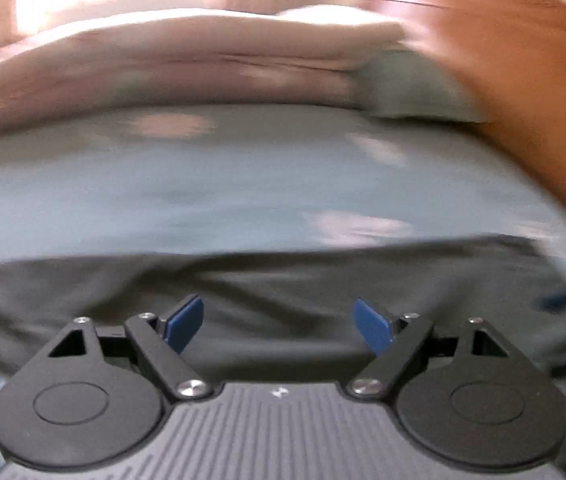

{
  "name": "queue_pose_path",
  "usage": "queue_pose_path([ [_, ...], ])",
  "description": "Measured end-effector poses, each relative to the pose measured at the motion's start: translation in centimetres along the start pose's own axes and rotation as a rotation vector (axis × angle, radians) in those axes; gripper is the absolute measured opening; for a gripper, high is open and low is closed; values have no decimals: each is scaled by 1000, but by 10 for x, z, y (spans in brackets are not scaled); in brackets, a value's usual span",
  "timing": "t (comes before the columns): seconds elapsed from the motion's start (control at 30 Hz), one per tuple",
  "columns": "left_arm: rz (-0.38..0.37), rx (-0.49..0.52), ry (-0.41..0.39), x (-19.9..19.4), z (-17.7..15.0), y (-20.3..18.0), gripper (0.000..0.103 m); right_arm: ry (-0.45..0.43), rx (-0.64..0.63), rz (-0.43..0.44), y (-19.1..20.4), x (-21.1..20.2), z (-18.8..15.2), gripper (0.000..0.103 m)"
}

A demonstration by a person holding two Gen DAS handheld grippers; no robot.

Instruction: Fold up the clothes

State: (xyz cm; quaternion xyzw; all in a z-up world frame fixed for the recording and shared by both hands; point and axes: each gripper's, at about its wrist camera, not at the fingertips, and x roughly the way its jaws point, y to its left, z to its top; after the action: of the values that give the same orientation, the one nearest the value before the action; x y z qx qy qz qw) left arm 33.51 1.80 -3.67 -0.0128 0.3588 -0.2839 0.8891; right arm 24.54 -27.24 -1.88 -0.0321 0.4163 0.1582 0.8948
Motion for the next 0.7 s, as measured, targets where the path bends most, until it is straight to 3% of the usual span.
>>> queue_pose_path([
  [0.07,-131,10,26,12,-8,-31,84,-13,35,-50,-7,-17,-16,82],
  [0.17,-182,68,60,38,-19,-67,84,-15,102,-108,-21,-36,-42,82],
  [0.3,-174,46,160,70,-38,-80,83,-18,186,-150,-41,-51,-70,83],
  [0.43,-176,39,227,53,-55,-80,84,-39,260,-149,-55,-61,-98,83],
  [0.53,-177,39,301,46,-44,-76,84,-41,297,-159,-62,-61,-116,83],
  [0.63,-158,89,195,43,-26,-83,84,-49,323,-169,-66,-62,-125,83],
  [0.7,-184,81,161,58,-13,-93,84,-54,339,-177,-69,-63,-125,83],
])
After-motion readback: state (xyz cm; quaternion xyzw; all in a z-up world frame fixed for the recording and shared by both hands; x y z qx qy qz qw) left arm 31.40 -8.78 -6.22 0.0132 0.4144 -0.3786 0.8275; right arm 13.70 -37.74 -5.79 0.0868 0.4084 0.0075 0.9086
